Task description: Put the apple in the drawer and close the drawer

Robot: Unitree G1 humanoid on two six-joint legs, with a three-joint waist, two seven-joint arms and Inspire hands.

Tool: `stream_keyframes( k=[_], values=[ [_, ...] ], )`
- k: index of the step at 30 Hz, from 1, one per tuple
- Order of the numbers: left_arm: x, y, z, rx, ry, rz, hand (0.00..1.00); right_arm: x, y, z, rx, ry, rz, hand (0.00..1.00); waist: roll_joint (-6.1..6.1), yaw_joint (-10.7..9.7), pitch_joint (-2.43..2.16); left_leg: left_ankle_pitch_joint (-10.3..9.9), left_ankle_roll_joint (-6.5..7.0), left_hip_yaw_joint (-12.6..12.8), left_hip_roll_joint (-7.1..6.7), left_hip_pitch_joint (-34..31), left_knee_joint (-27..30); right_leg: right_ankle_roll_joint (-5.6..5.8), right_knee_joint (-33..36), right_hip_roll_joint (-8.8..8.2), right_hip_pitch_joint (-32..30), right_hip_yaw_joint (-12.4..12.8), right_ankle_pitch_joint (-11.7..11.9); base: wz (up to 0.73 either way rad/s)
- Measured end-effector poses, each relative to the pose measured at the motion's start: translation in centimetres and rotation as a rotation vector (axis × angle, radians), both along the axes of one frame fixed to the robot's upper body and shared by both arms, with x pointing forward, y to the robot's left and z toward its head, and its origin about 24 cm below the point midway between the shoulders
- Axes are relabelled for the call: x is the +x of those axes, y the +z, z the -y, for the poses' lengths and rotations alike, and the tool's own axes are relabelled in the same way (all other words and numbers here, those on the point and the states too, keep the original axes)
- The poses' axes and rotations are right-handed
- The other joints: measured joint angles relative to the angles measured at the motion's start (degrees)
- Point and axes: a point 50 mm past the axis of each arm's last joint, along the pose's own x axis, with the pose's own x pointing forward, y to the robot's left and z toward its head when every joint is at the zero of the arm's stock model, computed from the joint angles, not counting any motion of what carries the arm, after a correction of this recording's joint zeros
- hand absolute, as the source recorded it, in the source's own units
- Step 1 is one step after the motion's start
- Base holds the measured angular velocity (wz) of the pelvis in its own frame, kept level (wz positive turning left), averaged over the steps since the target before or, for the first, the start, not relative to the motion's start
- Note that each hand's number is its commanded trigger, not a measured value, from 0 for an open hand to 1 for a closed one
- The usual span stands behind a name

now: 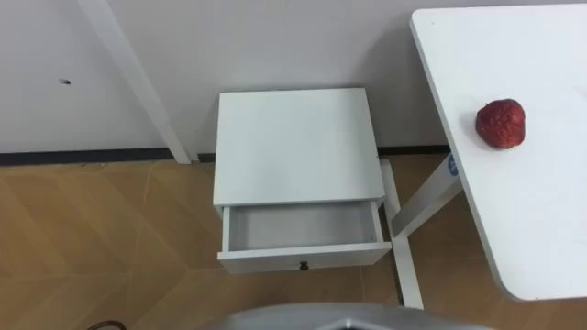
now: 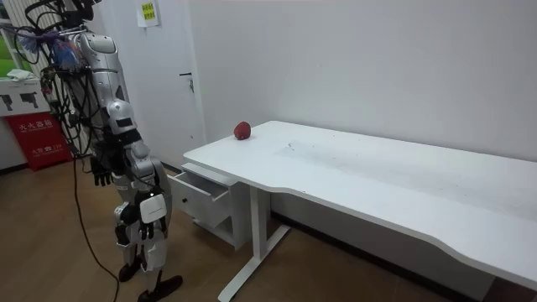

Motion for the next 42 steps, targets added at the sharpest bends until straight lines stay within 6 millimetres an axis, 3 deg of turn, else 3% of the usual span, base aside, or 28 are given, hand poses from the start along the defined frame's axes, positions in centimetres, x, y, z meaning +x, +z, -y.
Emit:
stream_keyframes(
  k=[7, 13, 17, 25, 29, 35, 42],
  values=[
    [0.0, 0.0, 0.0, -0.003, 0.019, 0.004, 0.0, 0.0, 0.0, 0.0, -0.004, -0.003, 0.0, 0.0, -0.05, 0.14, 0.03, 0.0, 0.0, -0.05, 0.0, 0.01, 0.0, 0.0, 0.0, 0.01, -0.01, 0.08, 0.0, 0.0],
    [0.2, 0.0, 0.1, -0.003, 0.022, 0.011, 0.0, 0.2, 0.0, 0.1, -0.036, -0.086, 0.03, 0.0, -0.04, 0.17, 0.07, 0.0, 0.0, 0.38, 0.01, 0.47, -0.04, 0.04, 0.03, 0.26, -0.15, 1.63, -0.05, -0.09],
    [0.2, 0.0, 0.0, 0.003, 0.047, 0.018, 0.0, -0.1, 0.0, 0.4, -0.091, -0.32, 0.072, 0.0, 0.19, -0.2, 0.1, -0.08, -0.13, 0.28, 0.09, 0.47, 0.06, 0.03, 0.02, 0.34, -0.14, 2.04, -0.04, -0.03],
    [-0.8, 0.4, -1.1, 0.076, 0.257, 0.068, 0.0, -0.7, 0.5, 2.1, -0.258, -1.376, 0.244, 0.0, -0.05, -2.24, 0.04, -0.25, -0.4, 1.3, 0.13, 1.4, 0.02, 0.02, 0.12, 0.44, -0.09, 3.29, -0.04, -0.11],
    [-1.9, 0.6, -1.5, 0.101, 0.323, 0.081, 0.0, -0.5, 0.9, 3.4, -0.333, -1.7, 0.313, 0.0, -0.82, -3.18, -0.1, -0.26, -0.41, 1.72, 0.14, 1.64, 0.18, 0.03, 0.29, 0.53, -0.41, 4.58, -0.05, -0.13],
    [-2.9, 0.9, -2.2, 0.146, 0.398, 0.096, 0.0, -0.3, 1.8, 5.5, -0.461, -1.859, 0.394, 0.0, -2.0, -3.11, -0.27, -0.48, -0.7, 1.85, 0.11, 1.48, 0.19, 0.08, 0.4, 0.52, -1.06, 5.25, -0.04, -0.08],
    [-2.7, 1.3, -3.0, 0.177, 0.4, 0.148, 0.0, 1.8, 3.8, 8.8, -0.567, -1.947, 0.555, 0.0, -1.85, -3.09, -0.27, -0.76, -0.71, 2.51, 0.11, 1.44, 0.15, 0.16, 1.22, 0.52, -2.11, 6.18, -0.08, -0.09]
  ],
)
